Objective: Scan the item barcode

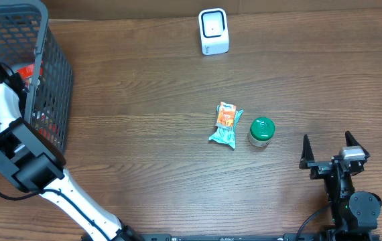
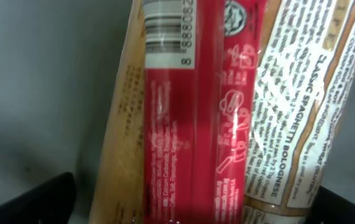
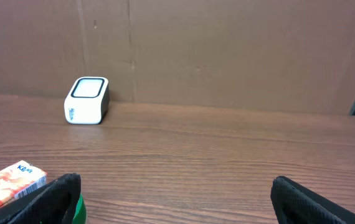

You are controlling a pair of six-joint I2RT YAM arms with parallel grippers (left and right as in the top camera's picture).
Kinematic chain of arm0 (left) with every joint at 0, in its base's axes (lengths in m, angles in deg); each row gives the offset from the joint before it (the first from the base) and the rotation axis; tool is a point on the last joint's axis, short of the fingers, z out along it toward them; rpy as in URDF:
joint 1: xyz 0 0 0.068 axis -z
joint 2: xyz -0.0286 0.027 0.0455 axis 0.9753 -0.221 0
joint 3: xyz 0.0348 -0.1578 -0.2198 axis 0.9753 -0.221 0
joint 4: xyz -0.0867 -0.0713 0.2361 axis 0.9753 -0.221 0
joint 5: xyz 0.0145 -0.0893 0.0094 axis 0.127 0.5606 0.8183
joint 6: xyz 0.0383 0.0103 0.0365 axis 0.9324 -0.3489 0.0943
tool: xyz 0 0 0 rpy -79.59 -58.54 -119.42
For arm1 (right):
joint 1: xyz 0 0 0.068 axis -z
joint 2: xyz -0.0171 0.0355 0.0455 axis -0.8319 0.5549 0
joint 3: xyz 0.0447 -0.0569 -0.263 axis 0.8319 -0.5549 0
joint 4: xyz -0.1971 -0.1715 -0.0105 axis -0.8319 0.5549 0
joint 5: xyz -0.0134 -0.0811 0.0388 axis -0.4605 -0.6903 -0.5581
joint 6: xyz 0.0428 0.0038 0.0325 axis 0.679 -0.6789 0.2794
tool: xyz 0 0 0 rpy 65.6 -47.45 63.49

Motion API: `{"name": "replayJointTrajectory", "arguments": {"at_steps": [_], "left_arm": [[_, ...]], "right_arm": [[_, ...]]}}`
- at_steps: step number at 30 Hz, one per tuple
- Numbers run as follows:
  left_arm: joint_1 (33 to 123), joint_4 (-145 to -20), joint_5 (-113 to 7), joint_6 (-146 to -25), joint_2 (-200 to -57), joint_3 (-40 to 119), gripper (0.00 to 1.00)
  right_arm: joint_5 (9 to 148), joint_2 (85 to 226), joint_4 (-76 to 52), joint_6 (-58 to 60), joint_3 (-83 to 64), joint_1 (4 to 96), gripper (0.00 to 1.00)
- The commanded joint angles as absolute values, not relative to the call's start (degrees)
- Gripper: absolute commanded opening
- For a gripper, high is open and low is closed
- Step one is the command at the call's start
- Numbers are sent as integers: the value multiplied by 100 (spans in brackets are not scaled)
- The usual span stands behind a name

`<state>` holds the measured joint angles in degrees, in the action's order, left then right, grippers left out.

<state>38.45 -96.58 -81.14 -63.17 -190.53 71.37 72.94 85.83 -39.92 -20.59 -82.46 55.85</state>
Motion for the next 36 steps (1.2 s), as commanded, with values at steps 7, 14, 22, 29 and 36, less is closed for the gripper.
{"name": "replayJointTrajectory", "arguments": {"at_steps": [7, 14, 22, 29, 36], "left_arm": [[3860, -9767, -7742, -6190, -19551, 7141, 4], [3865, -10073, -8199, -6429, -18524, 7749, 4], [4059, -9597, -8546, -6726, -16316, 7895, 4], [4409, -9634, -8461, -7113, -14821, 7895, 4], [5425, -10937, -7910, -7353, -14340, 7891, 4]], "right_arm": [[7298, 8526, -4007, -2083, -8308, 5604, 100], [7298, 8526, -4007, -2083, -8308, 5604, 100], [7298, 8526, -4007, -2083, -8308, 5604, 100], [7298, 8526, -4007, -2083, -8308, 5604, 100], [7298, 8526, -4007, -2083, -8308, 5604, 100]]}}
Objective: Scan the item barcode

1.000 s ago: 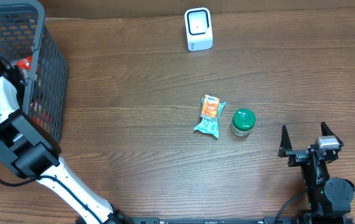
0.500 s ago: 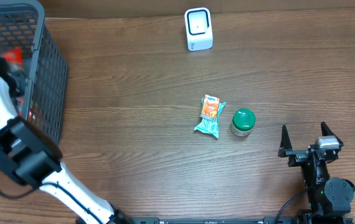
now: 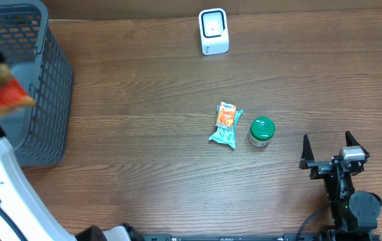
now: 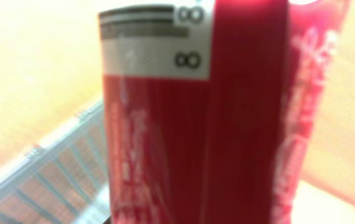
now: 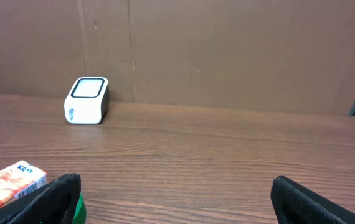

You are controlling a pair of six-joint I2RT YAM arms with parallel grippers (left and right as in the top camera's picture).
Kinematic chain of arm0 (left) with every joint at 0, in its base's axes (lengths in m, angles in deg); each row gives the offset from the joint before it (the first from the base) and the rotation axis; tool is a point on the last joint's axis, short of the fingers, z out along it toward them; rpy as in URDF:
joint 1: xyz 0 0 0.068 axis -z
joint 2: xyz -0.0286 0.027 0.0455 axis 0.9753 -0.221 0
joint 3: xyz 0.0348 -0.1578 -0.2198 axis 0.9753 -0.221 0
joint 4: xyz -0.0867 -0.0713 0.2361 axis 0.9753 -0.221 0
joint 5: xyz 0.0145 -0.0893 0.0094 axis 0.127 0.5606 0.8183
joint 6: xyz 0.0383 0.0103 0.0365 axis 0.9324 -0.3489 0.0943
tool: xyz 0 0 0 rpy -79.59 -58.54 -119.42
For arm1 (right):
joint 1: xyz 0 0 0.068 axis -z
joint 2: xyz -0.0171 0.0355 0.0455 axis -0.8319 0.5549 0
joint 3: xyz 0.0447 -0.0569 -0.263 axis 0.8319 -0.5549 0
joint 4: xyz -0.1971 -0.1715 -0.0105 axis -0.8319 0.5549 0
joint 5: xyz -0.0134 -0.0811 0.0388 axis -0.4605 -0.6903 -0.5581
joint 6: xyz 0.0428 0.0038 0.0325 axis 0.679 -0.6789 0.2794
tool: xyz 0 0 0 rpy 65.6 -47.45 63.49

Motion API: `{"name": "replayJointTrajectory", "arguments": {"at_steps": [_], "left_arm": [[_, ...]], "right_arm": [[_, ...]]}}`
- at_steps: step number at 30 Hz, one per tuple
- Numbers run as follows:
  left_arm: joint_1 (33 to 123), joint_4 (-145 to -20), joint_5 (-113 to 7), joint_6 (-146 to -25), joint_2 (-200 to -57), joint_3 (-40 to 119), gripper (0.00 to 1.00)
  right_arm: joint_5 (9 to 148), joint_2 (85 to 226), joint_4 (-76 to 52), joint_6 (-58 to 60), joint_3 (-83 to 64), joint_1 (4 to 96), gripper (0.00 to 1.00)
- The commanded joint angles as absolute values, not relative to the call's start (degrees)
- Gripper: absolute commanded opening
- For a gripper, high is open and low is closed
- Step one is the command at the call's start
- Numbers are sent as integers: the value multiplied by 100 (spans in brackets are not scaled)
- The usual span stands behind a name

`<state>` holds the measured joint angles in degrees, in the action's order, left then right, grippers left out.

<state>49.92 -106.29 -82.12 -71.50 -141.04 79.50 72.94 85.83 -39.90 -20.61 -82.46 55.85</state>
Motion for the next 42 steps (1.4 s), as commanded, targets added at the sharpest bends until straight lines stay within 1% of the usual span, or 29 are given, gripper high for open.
{"name": "replayJointTrajectory", "arguments": {"at_steps": [1, 6, 10, 14, 17, 20, 22, 27, 31, 36, 37, 40, 42], "left_arm": [[5615, -11158, -7910, -7355, -14360, 7869, 4], [6719, -11791, -8000, -7602, -14476, 7296, 4], [7539, -11619, -8114, -8018, -14487, 6217, 4], [8347, -10952, -8111, -8669, -14487, 4676, 4], [8977, -10229, -8142, -9089, -14487, 3467, 4], [9491, -9521, -8599, -9622, -14489, 2628, 4], [9694, -9155, -8723, -9843, -14487, 2306, 4], [10048, -8360, -8695, -9923, -14506, 1679, 4], [10089, -7927, -8645, -9926, -14642, 1393, 4], [10094, -7529, -8306, -9923, -15053, 1329, 4], [10094, -7457, -8203, -9921, -15118, 1329, 8], [10085, -7291, -7958, -9921, -15225, 1329, 41], [10089, -7267, -7939, -9921, -15225, 1329, 52]], "right_arm": [[7298, 8526, -4007, -2083, -8308, 5604, 100], [7298, 8526, -4007, -2083, -8308, 5604, 100], [7298, 8526, -4007, -2083, -8308, 5604, 100], [7298, 8526, -4007, -2083, -8308, 5604, 100], [7298, 8526, -4007, -2083, -8308, 5604, 100], [7298, 8526, -4007, -2083, -8308, 5604, 100], [7298, 8526, -4007, -2083, -8308, 5604, 100], [7298, 8526, -4007, -2083, -8308, 5604, 100], [7298, 8526, -4007, -2083, -8308, 5604, 100], [7298, 8526, -4007, -2083, -8308, 5604, 100], [7298, 8526, -4007, -2083, -8308, 5604, 100], [7298, 8526, -4007, -2083, -8308, 5604, 100], [7298, 8526, -4007, -2083, -8308, 5604, 100]]}}
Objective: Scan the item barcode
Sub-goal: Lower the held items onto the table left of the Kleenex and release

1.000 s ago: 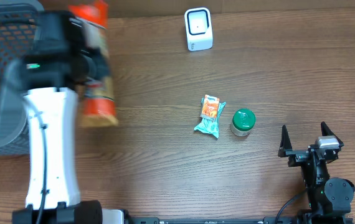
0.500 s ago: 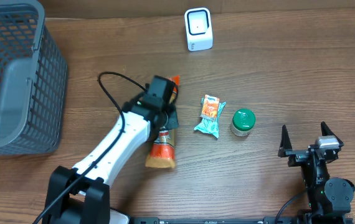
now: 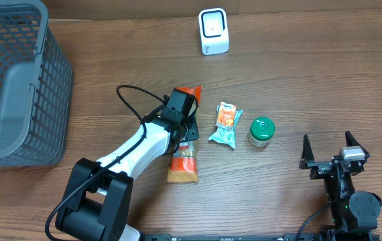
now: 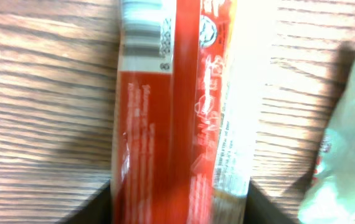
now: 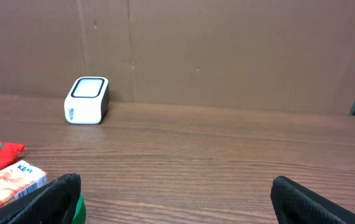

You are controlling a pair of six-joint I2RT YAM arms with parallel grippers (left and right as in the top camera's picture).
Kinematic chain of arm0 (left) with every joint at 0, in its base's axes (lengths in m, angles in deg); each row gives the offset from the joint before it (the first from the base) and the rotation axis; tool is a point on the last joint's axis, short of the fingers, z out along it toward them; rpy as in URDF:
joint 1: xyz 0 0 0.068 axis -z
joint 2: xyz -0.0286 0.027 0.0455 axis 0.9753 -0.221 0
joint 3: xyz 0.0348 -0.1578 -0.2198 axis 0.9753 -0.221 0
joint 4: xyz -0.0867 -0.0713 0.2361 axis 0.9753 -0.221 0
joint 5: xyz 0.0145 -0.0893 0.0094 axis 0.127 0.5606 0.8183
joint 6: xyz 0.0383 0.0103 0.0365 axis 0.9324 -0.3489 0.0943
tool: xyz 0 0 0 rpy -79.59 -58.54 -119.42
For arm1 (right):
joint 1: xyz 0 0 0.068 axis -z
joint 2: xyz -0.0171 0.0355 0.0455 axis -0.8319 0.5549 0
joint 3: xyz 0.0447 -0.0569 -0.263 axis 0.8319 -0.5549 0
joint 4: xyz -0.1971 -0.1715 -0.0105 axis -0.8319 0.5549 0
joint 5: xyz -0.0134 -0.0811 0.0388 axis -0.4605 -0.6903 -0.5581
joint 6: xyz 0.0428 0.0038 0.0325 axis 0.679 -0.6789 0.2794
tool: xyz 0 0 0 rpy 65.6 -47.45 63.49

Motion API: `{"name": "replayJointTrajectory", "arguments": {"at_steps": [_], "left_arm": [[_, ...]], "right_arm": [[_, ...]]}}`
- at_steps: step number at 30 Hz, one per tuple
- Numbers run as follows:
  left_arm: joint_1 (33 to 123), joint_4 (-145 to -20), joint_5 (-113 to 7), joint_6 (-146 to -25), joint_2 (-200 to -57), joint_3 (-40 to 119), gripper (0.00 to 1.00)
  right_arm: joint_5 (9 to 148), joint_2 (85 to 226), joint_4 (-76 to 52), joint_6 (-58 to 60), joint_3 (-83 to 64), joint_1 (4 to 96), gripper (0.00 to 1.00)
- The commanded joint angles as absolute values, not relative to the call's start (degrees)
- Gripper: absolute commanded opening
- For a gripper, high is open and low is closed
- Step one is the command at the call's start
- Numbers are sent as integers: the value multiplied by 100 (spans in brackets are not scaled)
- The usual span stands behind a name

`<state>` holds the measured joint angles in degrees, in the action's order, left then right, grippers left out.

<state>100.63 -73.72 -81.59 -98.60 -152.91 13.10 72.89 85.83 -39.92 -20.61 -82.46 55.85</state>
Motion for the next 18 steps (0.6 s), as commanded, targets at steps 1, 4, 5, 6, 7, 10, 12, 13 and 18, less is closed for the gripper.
{"name": "replayJointTrajectory", "arguments": {"at_steps": [1, 4, 5, 6, 7, 10, 12, 13, 18], "left_arm": [[10089, -7269, -7937, -9921, -15225, 1334, 57], [10089, -7271, -7939, -9919, -15225, 1349, 77], [10089, -7300, -7941, -9917, -15223, 1375, 86], [10089, -7359, -7947, -9904, -15221, 1419, 92], [10087, -7422, -7950, -9843, -15219, 1487, 97], [10072, -7744, -8017, -9657, -15204, 1819, 100], [10055, -8106, -8181, -9561, -15193, 2166, 100], [10035, -8345, -8269, -9475, -15193, 2407, 100], [9818, -9376, -8400, -9062, -15188, 3463, 100]], "right_arm": [[7298, 8526, -4007, -2083, -8308, 5604, 100], [7298, 8526, -4007, -2083, -8308, 5604, 100], [7298, 8526, -4007, -2083, -8308, 5604, 100], [7298, 8526, -4007, -2083, -8308, 5604, 100], [7298, 8526, -4007, -2083, -8308, 5604, 100], [7298, 8526, -4007, -2083, -8308, 5604, 100], [7298, 8526, -4007, -2083, -8308, 5604, 100], [7298, 8526, -4007, -2083, -8308, 5604, 100], [7298, 8526, -4007, -2083, -8308, 5604, 100]]}}
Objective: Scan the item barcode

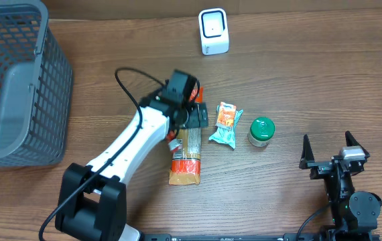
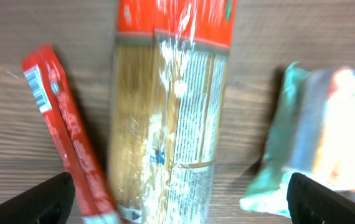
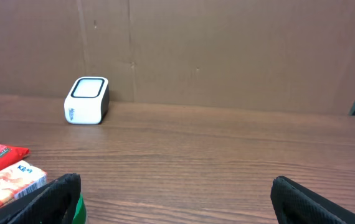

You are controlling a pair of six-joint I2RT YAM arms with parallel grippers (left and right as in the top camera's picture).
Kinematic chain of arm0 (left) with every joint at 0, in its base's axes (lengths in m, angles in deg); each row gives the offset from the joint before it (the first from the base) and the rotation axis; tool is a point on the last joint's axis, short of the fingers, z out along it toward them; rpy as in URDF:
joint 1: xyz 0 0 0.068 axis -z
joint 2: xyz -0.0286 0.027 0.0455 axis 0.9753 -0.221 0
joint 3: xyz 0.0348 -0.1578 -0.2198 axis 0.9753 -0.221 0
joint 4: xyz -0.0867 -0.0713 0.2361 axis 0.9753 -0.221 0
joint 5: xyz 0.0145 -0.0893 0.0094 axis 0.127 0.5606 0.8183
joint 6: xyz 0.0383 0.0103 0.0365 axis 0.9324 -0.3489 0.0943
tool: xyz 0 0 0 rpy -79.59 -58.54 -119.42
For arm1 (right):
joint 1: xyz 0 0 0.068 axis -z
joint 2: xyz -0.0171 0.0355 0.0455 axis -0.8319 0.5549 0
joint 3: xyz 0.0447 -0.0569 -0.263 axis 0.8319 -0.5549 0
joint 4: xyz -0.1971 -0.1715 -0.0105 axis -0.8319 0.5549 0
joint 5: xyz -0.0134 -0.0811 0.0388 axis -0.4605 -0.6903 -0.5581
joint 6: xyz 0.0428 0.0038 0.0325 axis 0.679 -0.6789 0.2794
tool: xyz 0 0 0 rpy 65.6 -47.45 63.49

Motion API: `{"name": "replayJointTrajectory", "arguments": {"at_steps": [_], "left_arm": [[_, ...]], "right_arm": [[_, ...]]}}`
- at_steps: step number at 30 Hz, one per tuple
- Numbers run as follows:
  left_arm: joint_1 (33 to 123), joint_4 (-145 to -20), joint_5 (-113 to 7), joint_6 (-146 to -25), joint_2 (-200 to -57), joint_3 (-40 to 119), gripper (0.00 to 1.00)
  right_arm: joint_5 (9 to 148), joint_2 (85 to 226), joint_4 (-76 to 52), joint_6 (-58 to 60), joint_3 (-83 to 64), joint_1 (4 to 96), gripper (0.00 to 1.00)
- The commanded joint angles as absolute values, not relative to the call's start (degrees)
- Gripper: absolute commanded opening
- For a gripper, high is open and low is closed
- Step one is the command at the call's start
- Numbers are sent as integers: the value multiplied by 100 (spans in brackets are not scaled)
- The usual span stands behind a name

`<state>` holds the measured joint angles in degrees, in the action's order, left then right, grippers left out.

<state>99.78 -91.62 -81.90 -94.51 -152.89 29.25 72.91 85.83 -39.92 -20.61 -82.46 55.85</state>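
The spaghetti pack (image 1: 185, 159) lies flat on the table, left of the snack pouch, with its red top end (image 2: 174, 18) pointing toward the white scanner (image 1: 213, 31) at the far edge. Its red barcode flap (image 2: 62, 124) lies along its left side. My left gripper (image 1: 194, 115) hovers over the pack's top end, open, both fingers well clear of the pack (image 2: 171, 118). At the near right edge, far from the pack, my right gripper (image 1: 335, 152) stands open and holds nothing. The scanner (image 3: 87, 92) also shows in the right wrist view.
A teal and orange snack pouch (image 1: 226, 124) and a green-lidded jar (image 1: 261, 131) lie right of the pack. A grey wire basket (image 1: 17, 80) stands at the far left. Brown cardboard backs the table behind the scanner.
My left gripper has let go of the spaghetti pack and now stands open above it. The pack lies flat on the table with its barcode flap to one side. The right arm has not moved.
My left gripper was shut on the spaghetti pack inside the basket, then held it up above the basket. Later the pack was down on the table left of the snack pouch, still in the jaws. Now it lies released there.
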Motion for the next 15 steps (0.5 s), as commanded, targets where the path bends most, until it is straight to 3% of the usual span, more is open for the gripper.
{"name": "replayJointTrajectory", "arguments": {"at_steps": [1, 15], "left_arm": [[9738, -9555, -8398, -8957, -15188, 3659, 100], [7333, -10622, -8946, -8544, -15188, 4359, 100]], "right_arm": [[7298, 8526, -4007, -2083, -8308, 5604, 100], [7298, 8526, -4007, -2083, -8308, 5604, 100]]}}
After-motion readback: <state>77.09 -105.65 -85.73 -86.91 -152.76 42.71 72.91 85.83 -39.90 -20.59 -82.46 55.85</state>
